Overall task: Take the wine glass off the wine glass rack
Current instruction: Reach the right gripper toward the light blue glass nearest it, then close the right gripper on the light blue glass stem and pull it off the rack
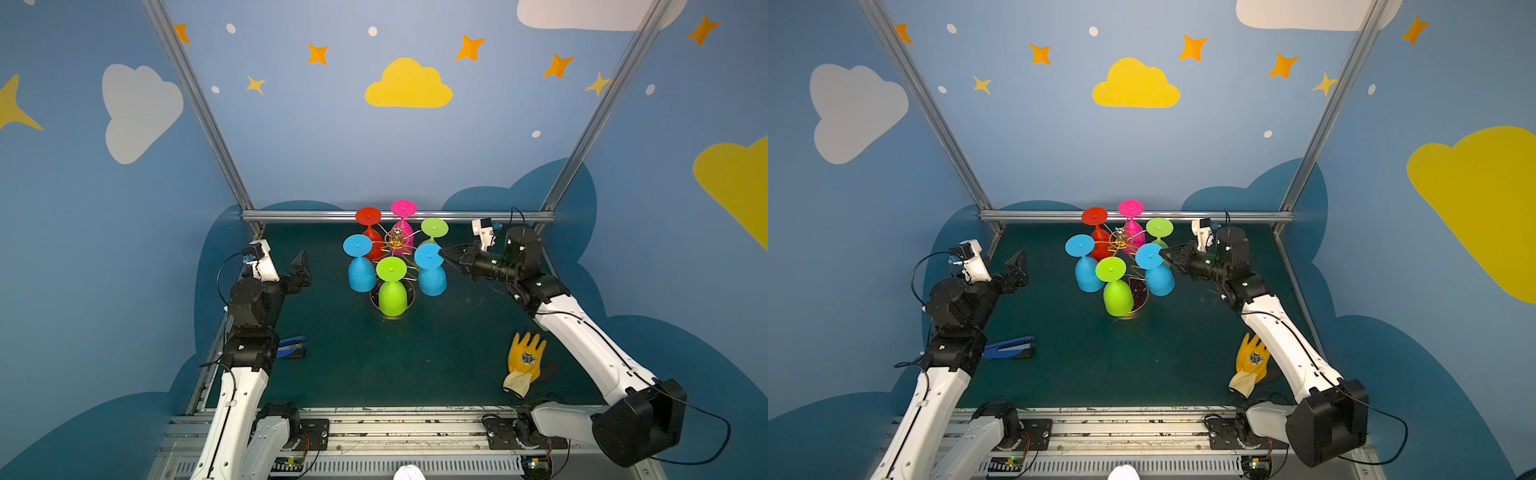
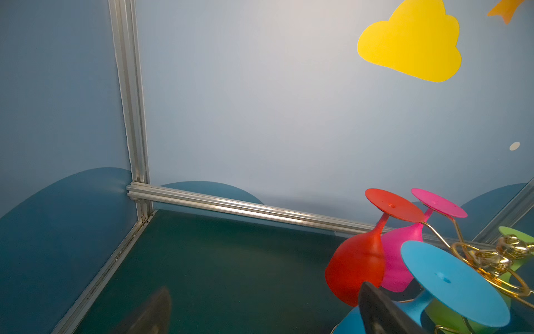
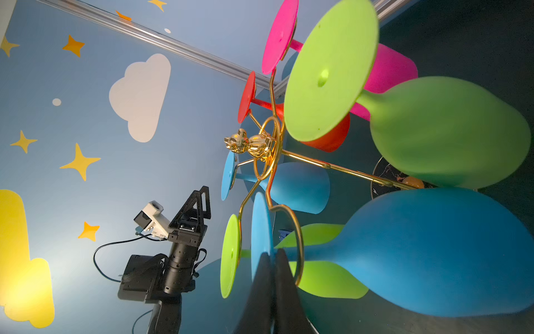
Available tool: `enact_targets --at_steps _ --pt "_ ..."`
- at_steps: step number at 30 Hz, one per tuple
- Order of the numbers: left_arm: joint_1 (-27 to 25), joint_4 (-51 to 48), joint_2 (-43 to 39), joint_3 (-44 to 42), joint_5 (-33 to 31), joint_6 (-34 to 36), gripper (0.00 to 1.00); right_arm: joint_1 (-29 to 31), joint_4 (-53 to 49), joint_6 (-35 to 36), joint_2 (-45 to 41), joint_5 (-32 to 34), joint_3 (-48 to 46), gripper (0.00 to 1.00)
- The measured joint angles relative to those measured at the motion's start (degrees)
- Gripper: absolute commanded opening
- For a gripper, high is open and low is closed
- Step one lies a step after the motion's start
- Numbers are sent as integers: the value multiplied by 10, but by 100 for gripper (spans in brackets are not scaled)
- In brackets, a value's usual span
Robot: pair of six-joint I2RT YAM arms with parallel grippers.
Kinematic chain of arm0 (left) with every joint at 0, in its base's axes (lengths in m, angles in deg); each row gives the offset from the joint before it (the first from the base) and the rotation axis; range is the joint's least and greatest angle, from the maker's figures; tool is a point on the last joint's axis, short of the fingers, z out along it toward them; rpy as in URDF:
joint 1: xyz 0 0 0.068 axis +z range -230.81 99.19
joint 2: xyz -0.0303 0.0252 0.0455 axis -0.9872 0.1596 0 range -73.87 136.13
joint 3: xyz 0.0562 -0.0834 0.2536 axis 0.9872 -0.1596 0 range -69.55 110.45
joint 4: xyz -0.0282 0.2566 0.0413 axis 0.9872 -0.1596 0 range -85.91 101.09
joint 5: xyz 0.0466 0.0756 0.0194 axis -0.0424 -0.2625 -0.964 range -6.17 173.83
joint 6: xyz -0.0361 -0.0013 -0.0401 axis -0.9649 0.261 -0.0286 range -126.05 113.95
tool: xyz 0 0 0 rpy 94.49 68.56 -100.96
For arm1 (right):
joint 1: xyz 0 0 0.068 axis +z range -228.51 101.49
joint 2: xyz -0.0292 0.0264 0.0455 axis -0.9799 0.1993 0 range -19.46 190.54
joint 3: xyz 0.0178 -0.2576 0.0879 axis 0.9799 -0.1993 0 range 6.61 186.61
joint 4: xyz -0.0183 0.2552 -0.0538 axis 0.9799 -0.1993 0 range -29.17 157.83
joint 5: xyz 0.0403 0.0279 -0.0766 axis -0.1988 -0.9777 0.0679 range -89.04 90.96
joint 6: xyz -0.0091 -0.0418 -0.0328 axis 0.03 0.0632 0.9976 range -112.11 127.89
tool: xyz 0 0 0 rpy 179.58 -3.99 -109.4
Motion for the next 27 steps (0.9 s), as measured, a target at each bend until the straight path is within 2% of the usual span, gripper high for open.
enact_targets --at_steps 11,27 --pt "0 0 0 0 0 0 99 0 40 -45 0 -9 0 0" --pt "-5 0 0 0 0 0 99 6 56 -57 16 -6 5 0"
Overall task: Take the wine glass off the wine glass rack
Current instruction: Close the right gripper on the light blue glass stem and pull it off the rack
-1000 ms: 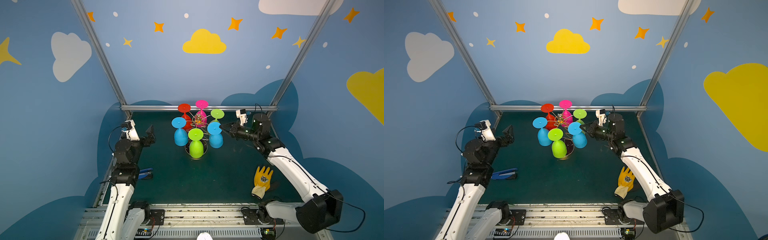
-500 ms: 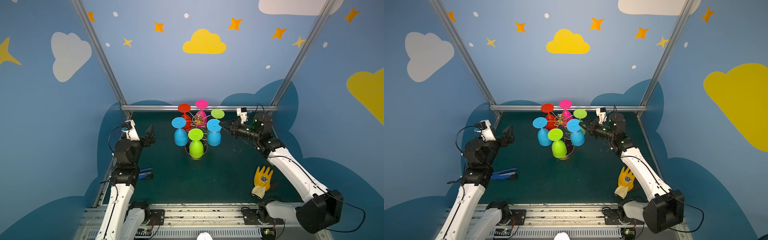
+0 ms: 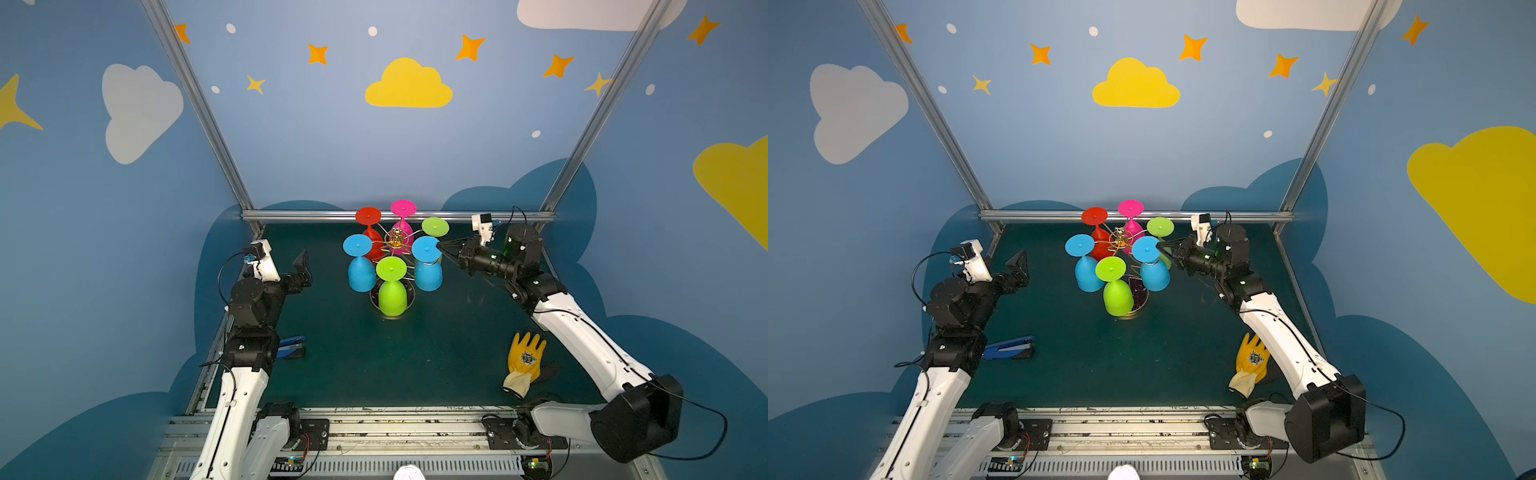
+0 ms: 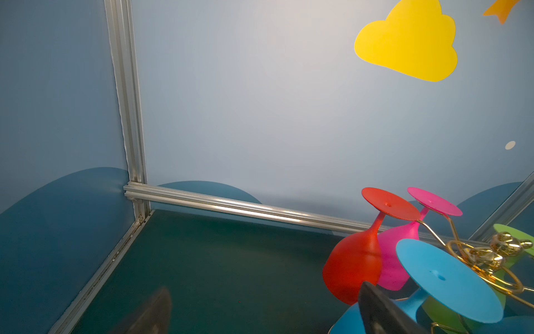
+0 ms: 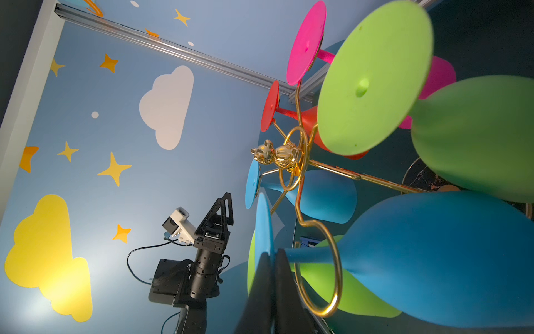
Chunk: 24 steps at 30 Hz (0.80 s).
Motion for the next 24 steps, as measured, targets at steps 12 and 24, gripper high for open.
enact_targets --at_steps 12,24 --pt "-3 0 -1 0 0 0 99 21 -1 3 24 7 27 0" --pt "-5 0 -4 -3 0 0 99 38 -1 10 38 21 39 0"
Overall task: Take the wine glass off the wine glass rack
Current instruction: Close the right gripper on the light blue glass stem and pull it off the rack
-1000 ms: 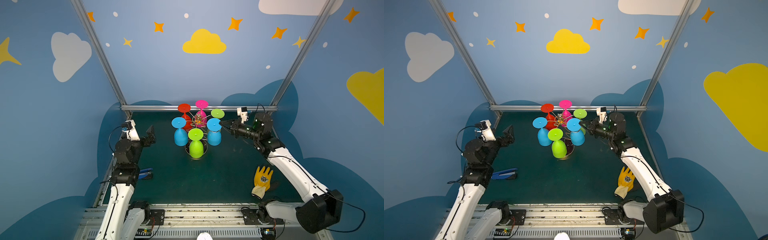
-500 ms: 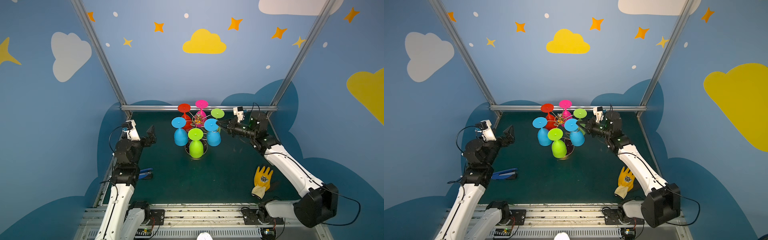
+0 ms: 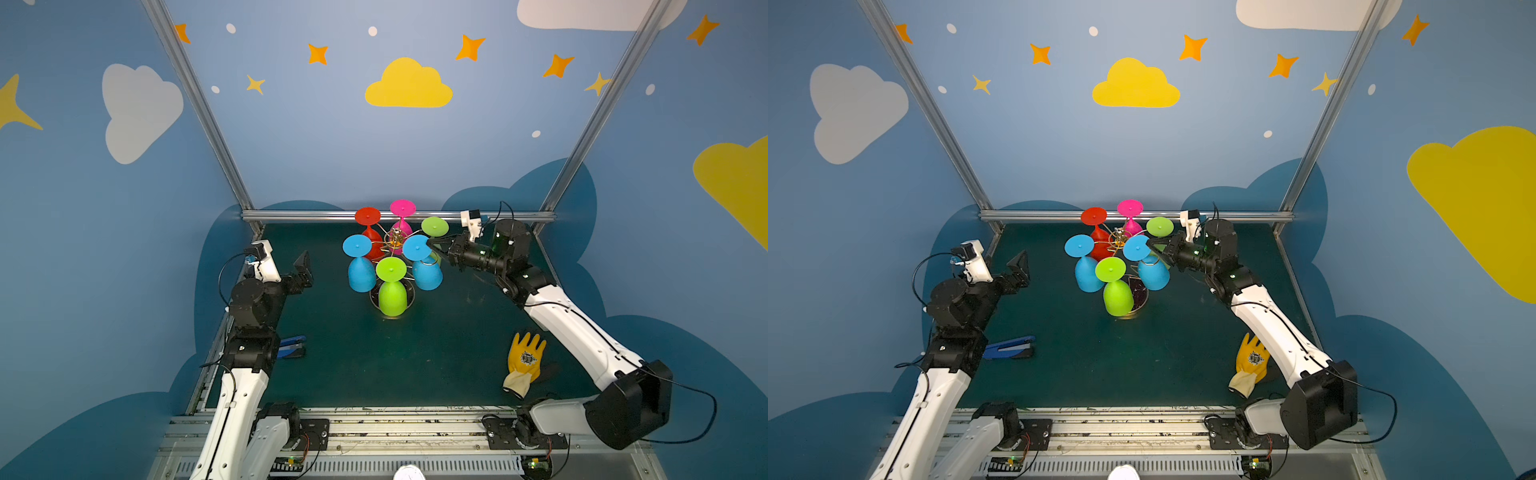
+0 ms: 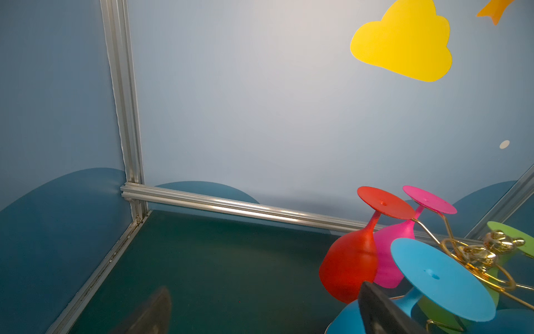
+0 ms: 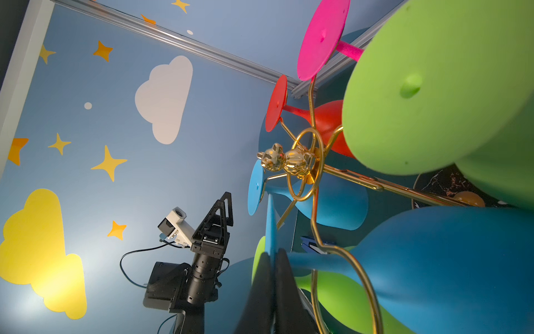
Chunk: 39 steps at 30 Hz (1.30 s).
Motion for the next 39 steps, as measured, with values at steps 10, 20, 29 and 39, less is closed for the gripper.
enact_targets --at_steps 10,20,29,39 --pt "0 0 0 0 0 0 99 15 -23 22 7 11 8 0" --pt "0 0 0 0 -2 0 99 22 -53 49 -3 25 9 0" --pt "0 0 0 0 -3 0 99 22 -92 79 -73 54 -15 0" --pt "-1 -20 3 4 -14 -16 99 19 -157 109 -159 76 -66 0"
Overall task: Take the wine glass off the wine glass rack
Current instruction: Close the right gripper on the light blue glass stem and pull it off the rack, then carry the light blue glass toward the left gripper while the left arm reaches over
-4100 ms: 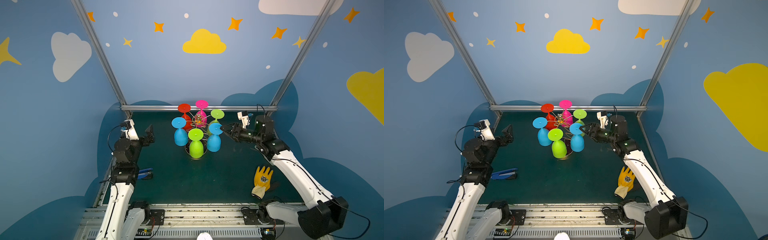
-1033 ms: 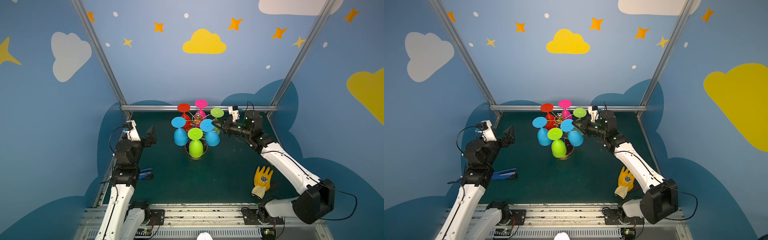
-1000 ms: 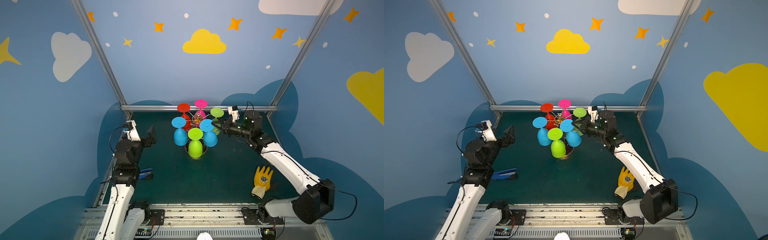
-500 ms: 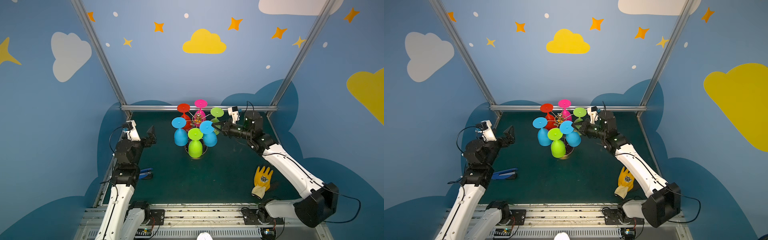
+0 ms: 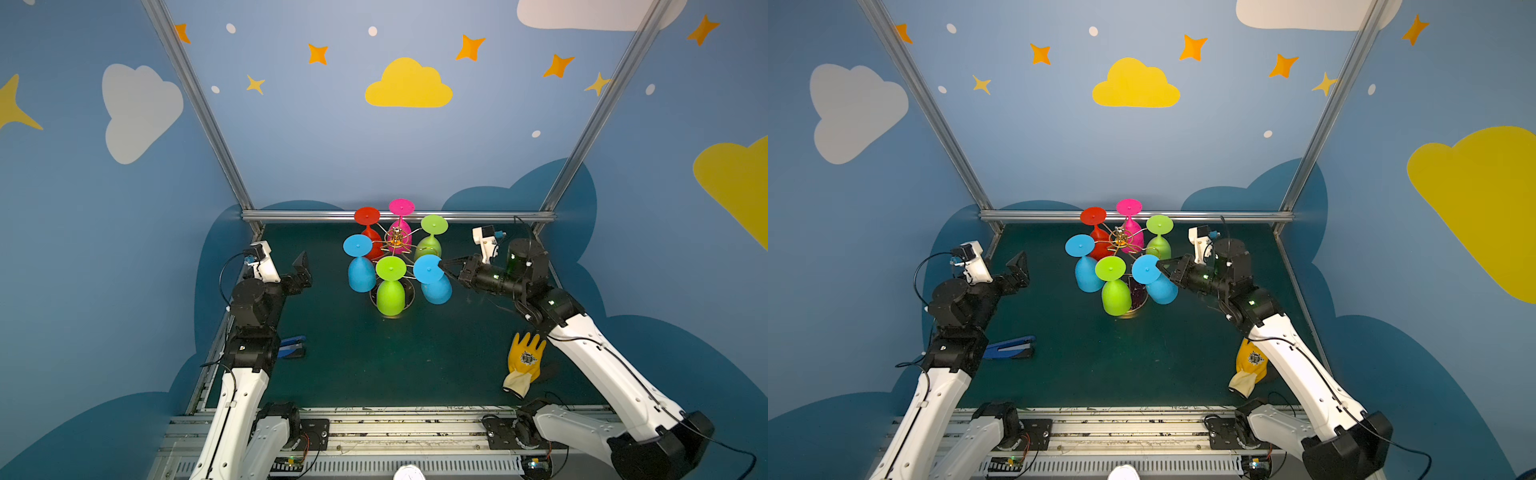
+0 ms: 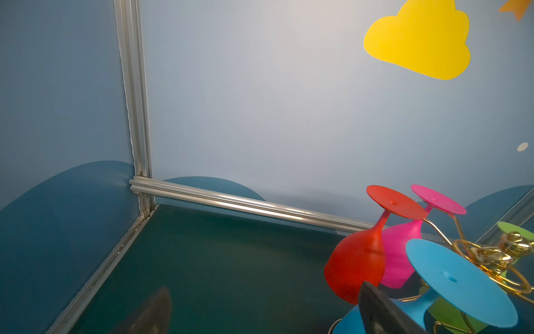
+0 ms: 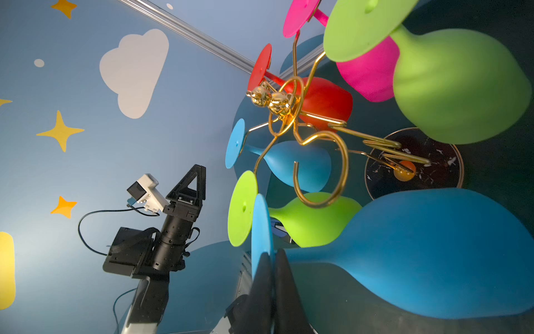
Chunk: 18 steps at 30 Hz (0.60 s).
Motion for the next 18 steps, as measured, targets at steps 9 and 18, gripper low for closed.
enact_targets --at_steps 9,18 --pt "1 -70 30 115 180 -132 87 -52 -80 63 -98 29 -9 0" --pt "-62 -4 131 210 403 -271 80 -57 -112 161 -131 46 42 0"
